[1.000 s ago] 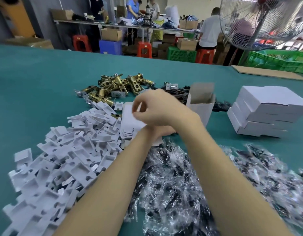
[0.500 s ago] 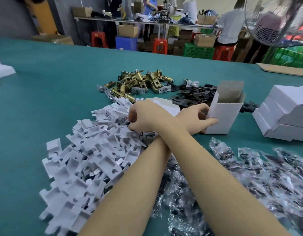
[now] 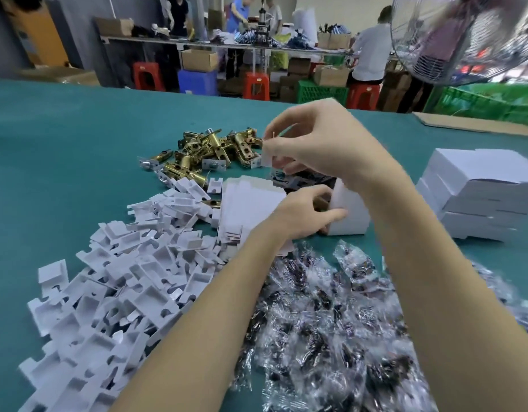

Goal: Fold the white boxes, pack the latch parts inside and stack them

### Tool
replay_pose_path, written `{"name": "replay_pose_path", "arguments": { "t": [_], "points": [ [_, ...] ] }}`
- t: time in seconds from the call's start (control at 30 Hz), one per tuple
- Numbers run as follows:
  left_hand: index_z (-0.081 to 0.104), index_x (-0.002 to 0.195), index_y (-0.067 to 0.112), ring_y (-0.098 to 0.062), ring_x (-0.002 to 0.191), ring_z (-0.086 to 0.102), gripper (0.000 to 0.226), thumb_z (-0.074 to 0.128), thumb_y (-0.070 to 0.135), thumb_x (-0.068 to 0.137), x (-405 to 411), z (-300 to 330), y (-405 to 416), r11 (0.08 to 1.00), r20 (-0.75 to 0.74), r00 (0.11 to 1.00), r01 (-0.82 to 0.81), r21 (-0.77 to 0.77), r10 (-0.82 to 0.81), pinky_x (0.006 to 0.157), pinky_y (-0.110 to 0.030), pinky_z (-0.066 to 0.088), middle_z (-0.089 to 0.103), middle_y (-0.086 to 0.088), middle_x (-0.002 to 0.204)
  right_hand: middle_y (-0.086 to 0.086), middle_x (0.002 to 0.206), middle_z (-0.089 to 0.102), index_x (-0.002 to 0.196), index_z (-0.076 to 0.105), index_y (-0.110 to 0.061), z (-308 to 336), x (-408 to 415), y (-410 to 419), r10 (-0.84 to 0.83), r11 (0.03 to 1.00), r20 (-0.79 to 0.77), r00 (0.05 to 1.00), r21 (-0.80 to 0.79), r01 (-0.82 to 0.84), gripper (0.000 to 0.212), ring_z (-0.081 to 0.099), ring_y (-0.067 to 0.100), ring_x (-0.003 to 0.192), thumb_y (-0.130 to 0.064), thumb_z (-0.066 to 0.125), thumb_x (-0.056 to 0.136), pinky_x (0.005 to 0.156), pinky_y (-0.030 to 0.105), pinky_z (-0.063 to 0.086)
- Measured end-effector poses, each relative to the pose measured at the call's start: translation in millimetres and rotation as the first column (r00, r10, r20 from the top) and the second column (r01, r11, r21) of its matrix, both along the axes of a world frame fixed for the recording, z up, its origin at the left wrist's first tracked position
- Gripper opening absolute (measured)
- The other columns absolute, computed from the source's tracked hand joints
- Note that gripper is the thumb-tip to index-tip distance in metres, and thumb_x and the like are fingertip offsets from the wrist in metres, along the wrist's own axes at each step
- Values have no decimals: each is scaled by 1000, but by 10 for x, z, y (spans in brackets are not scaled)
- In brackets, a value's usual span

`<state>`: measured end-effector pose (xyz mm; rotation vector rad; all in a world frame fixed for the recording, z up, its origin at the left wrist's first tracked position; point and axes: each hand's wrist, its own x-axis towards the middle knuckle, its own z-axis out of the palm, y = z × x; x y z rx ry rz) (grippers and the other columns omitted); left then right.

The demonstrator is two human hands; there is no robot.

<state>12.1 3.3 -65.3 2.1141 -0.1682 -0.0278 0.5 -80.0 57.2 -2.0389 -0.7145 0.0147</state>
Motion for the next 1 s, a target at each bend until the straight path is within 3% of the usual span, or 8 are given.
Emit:
{"name": "replay_pose_path", "arguments": {
  "t": [0.17, 0.33, 0.43, 0.57, 0.63, 0.77, 0.9, 1.0],
  "points": [
    [69, 118, 29, -15, 88, 72, 27, 70, 41, 94, 98, -52, -46, 999, 16, 999, 35, 37, -36, 88, -42, 59, 76, 8, 96, 7, 78, 79, 93, 78, -11, 131, -36, -797, -83, 996, -78, 994, 29, 85, 6, 79, 21, 76, -8, 73, 92, 67, 28, 63],
    [69, 122, 32, -11, 97, 69, 31, 72, 37, 92, 106, -78, -50, 988, 41, 998, 47, 145, -54, 94, -43, 56, 74, 13, 106, 0, 66, 76, 79, 81, -21, 31, 149, -1198, -330, 926, 140, 933, -144, 349, 12, 75, 11, 61, -13, 76, 87, 57, 21, 61],
    [69, 122, 31, -13, 95, 70, 31, 72, 36, 92, 105, -69, -56, 989, 40, 998, 35, 141, -41, 94, -44, 56, 75, 11, 106, 0, 62, 75, 74, 80, -26, -75, 262, -1271, -405, 877, 198, 893, -191, 440, 18, 73, 8, 55, -13, 77, 86, 60, 27, 64],
    [69, 122, 30, -12, 90, 71, 30, 72, 34, 92, 98, -73, -61, 992, 49, 998, 31, 126, -37, 89, -43, 58, 75, 11, 102, -3, 65, 75, 76, 81, -27, -240, 353, -1149, -434, 849, 246, 867, -210, 484, 20, 71, 9, 52, -13, 70, 87, 69, 36, 64],
    [68, 122, 31, -11, 89, 71, 31, 72, 35, 92, 91, -69, -59, 992, 51, 998, 30, 123, -36, 88, -42, 58, 75, 11, 101, -4, 69, 76, 83, 81, -29, -293, 381, -1068, -421, 825, 301, 856, -264, 499, 18, 70, 8, 50, -16, 69, 88, 71, 32, 63],
    [68, 122, 33, -9, 88, 71, 32, 73, 38, 91, 90, -67, -54, 990, 57, 998, 29, 138, -37, 88, -41, 58, 75, 14, 102, -5, 81, 77, 83, 80, -30, -317, 403, -1020, -424, 747, 315, 849, -408, 525, 21, 71, 12, 55, -15, 67, 89, 59, 20, 53],
    [66, 124, 37, -8, 89, 70, 34, 73, 41, 91, 95, -69, -66, 989, 48, 998, 30, 146, -37, 89, -42, 58, 74, 16, 104, -1, 87, 78, 83, 80, -29, -298, 392, -1046, -390, 740, 291, 874, -466, 485, 24, 71, 15, 58, -12, 64, 88, 73, 34, 63],
    [62, 129, 37, -11, 97, 69, 40, 73, 40, 91, 103, -67, -69, 984, 37, 998, 45, 173, -53, 94, -44, 56, 73, 14, 109, -3, 89, 78, 81, 77, -31, -281, 392, -1078, -366, 770, 277, 888, -446, 457, 29, 68, 10, 49, -9, 61, 90, 75, 35, 63]
  ]
}}
